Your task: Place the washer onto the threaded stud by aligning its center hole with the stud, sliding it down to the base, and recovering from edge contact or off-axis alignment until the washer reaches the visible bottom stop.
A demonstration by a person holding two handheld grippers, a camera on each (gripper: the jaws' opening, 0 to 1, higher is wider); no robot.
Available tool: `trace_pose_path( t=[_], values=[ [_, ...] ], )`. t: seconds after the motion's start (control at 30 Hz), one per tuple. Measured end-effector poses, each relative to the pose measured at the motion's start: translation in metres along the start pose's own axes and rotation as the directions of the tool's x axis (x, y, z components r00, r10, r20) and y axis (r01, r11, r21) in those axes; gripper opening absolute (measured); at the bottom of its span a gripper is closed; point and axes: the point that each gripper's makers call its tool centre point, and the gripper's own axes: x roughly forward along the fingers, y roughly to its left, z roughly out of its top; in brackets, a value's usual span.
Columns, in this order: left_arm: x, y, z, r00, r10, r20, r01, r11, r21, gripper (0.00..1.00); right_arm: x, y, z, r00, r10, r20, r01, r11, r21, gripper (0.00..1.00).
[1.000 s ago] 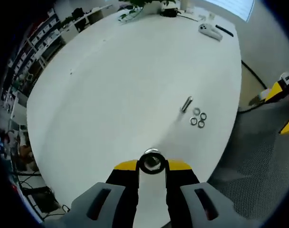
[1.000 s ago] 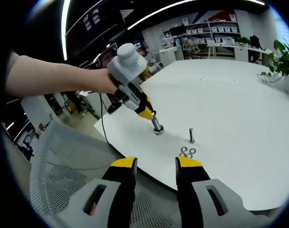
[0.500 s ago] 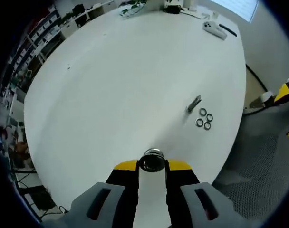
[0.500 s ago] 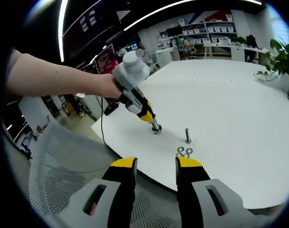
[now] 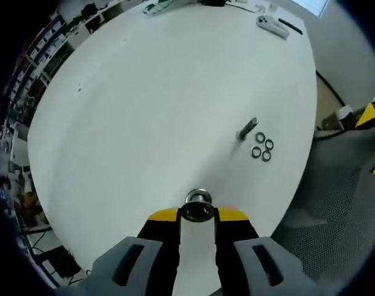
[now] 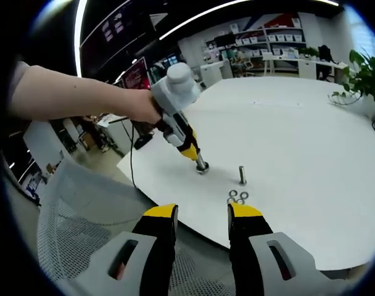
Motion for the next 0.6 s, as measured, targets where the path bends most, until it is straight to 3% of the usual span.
trace_pose_path(
  t=[0.13, 0.2, 0.23, 0.27, 0.3, 0.33, 0.4, 0.47, 0.53, 0.6],
  values=[
    [-0.001, 0.000, -0.001, 0.999, -0.027, -0.020, 0.026, 0.999, -0.039, 0.18, 0.000, -0.001, 0.001, 1.000, -0.001, 0.004, 0.001, 1.000, 0.004, 0.35],
    [-0.002, 0.000, 0.004, 0.999, -0.049, 0.010, 0.049, 0.995, -0.084, 0.18, 0.000, 0.000, 0.001, 1.000, -0.001, 0.003, 0.001, 1.000, 0.002, 0.35],
    [-0.003, 0.001, 0.007, 0.998, -0.049, 0.026, 0.051, 0.995, -0.083, 0.13, -0.001, 0.000, 0.001, 1.000, -0.001, 0.003, 0.001, 1.000, 0.003, 0.35],
    [-0.011, 0.004, 0.023, 0.993, -0.049, 0.105, 0.058, 0.995, -0.080, 0.00, -0.001, 0.000, 0.001, 1.000, -0.001, 0.005, 0.001, 1.000, 0.004, 0.35],
    [-0.012, 0.000, 0.022, 0.994, -0.079, 0.080, 0.086, 0.993, -0.083, 0.00, -0.001, -0.001, 0.001, 1.000, -0.001, 0.006, 0.001, 1.000, 0.006, 0.35],
    [-0.010, 0.004, 0.017, 0.998, -0.056, 0.024, 0.057, 0.997, -0.044, 0.00, -0.001, -0.001, 0.001, 1.000, -0.002, 0.009, 0.002, 1.000, 0.008, 0.35],
    [0.000, 0.007, 0.008, 1.000, -0.003, -0.026, 0.005, 0.997, 0.082, 0.00, -0.001, -0.001, 0.001, 1.000, -0.003, 0.010, 0.003, 1.000, 0.008, 0.35],
    [-0.002, 0.005, 0.012, 1.000, -0.016, 0.019, 0.017, 1.000, -0.025, 0.00, -0.001, -0.001, 0.001, 1.000, -0.005, 0.006, 0.005, 1.000, 0.005, 0.35],
    [-0.004, 0.004, 0.019, 0.996, -0.027, 0.079, 0.030, 0.999, -0.037, 0.00, -0.002, -0.002, 0.001, 1.000, -0.008, 0.012, 0.008, 1.000, 0.010, 0.35],
    [-0.008, 0.011, 0.018, 0.996, 0.009, 0.087, -0.007, 1.000, -0.019, 0.00, -0.002, -0.003, 0.002, 1.000, -0.011, 0.015, 0.011, 1.000, 0.014, 0.35]
  ],
)
